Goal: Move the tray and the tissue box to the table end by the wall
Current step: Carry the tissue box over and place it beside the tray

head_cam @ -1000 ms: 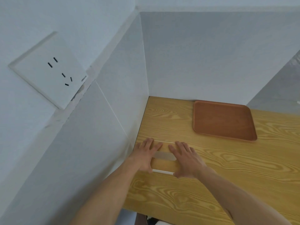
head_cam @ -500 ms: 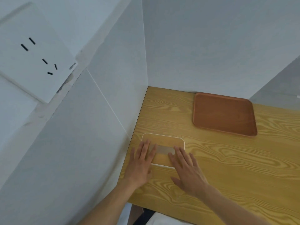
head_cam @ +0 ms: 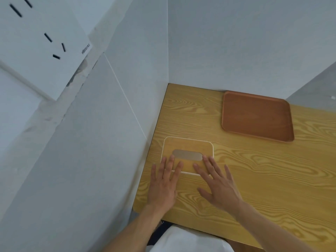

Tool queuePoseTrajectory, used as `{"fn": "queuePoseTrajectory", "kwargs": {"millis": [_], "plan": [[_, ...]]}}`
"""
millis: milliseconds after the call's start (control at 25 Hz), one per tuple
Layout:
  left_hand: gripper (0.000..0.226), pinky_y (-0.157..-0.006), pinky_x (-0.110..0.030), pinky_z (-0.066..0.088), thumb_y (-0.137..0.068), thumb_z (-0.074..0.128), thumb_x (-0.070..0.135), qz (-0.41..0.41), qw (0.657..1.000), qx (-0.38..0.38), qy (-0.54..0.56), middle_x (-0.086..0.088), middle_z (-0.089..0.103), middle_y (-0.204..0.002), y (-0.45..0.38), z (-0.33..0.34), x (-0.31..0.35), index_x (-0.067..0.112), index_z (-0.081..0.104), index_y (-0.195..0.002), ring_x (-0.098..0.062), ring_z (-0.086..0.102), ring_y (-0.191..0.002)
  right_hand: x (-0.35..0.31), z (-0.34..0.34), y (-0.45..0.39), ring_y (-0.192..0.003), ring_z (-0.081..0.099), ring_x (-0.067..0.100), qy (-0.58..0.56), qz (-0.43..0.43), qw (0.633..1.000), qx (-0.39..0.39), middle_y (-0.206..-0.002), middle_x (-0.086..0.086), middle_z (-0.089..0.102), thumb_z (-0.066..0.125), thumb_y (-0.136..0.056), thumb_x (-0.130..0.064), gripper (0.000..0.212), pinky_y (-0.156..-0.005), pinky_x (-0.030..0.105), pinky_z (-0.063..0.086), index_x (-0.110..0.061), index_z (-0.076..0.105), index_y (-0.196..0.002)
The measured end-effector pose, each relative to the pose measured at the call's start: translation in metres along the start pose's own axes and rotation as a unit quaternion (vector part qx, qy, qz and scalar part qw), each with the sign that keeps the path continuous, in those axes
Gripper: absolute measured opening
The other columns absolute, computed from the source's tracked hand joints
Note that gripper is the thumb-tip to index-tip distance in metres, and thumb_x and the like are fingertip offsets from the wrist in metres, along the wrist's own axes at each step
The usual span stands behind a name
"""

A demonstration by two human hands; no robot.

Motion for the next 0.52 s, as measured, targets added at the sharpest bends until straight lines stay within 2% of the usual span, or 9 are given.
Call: {"fn": "queuePoseTrajectory", "kwargs": {"millis": [120,280,520], "plan": [[0.111,-0.117,-0.064,0.015,-0.079,0.072,0.029,-0.011,1.0,0.005,-0.004,-0.009,-0.014,-0.166,-0.015,-0.005,-0.003,0.027,-0.007,-0.157,-0.033,-0.012,-0.151,0.005,-0.006,-0.015,-0.151,-0.018,0.016,-0.003,0.005,1.0,-0.003,-0.167,-0.005,-0.015,0.049,-0.092,-0.058,0.084,-0.116,0.063,0.014,-0.047,-0.007,-0.153],[0.11,-0.115,-0.066,0.016,-0.082,0.066,0.047,-0.024,0.999,-0.012,-0.028,-0.007,-0.021,-0.164,-0.045,-0.014,-0.014,0.03,-0.015,-0.155,-0.031,-0.017,-0.15,0.013,-0.016,-0.044,-0.15,-0.022,0.015,-0.011,0.004,1.0,-0.002,-0.166,-0.007,-0.019,0.05,-0.092,-0.058,0.085,-0.117,0.062,0.013,-0.05,-0.01,-0.152],[0.093,-0.12,-0.055,0.008,-0.086,0.039,0.074,-0.023,0.997,-0.021,-0.07,-0.005,-0.013,-0.166,-0.093,-0.036,-0.027,0.031,-0.005,-0.156,-0.029,-0.008,-0.152,0.028,-0.032,-0.091,-0.148,-0.025,0.014,-0.01,0.003,1.0,-0.006,-0.164,-0.008,-0.023,0.043,-0.093,-0.063,0.082,-0.119,0.061,0.011,-0.051,-0.015,-0.15]]}}
Point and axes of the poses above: each hand's wrist, its own y-axis away from the middle knuckle, its own z-axis out of the palm, x = y × z, the point moved 9 cm from there along -y, towards the middle knuckle
